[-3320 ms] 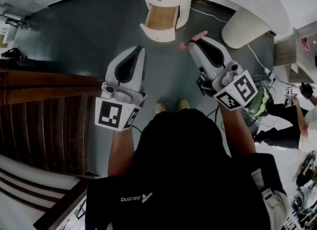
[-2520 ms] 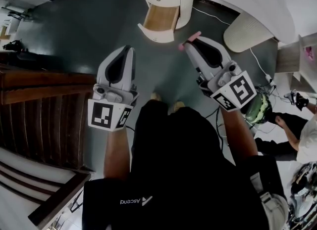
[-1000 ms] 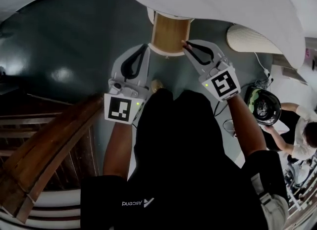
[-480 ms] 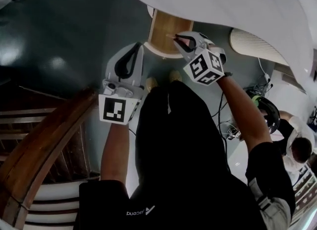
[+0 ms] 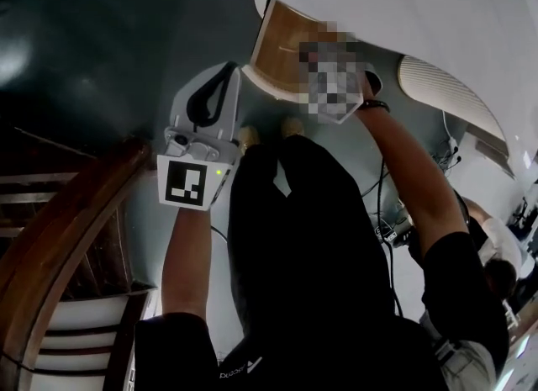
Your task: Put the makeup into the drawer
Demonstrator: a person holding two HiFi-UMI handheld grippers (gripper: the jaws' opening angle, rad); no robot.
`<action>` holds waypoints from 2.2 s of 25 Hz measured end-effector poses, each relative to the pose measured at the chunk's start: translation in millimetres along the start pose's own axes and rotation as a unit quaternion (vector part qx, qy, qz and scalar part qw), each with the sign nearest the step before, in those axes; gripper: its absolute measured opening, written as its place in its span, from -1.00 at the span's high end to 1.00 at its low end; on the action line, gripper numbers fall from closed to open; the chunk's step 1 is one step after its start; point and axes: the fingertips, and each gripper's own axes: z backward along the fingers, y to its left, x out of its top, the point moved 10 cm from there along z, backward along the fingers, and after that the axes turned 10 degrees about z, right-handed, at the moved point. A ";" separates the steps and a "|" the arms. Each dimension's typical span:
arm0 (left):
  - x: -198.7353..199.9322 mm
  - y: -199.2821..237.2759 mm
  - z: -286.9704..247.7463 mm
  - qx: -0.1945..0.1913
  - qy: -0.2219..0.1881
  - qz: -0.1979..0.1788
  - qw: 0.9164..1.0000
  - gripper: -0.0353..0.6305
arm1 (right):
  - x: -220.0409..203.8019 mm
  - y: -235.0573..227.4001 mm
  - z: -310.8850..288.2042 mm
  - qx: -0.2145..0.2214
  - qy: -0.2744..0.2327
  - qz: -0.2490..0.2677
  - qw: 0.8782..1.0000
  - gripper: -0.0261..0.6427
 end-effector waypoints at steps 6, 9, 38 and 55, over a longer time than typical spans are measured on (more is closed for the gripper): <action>-30.2 21.9 -7.8 0.006 0.005 -0.003 1.000 0.86 | -12.0 0.6 -56.2 0.033 0.042 0.033 0.998 0.77; -46.0 33.8 -15.3 0.010 0.006 -0.002 1.000 0.86 | -16.9 0.5 -83.7 0.050 0.057 0.052 0.996 0.77; -102.2 74.7 -24.7 0.015 0.018 -0.006 1.000 0.86 | -44.6 13.2 -218.0 0.122 0.116 0.107 0.980 0.68; -57.3 43.7 -12.3 -0.009 0.041 0.007 0.999 0.86 | -0.5 4.4 -89.0 0.017 0.039 0.016 0.999 0.88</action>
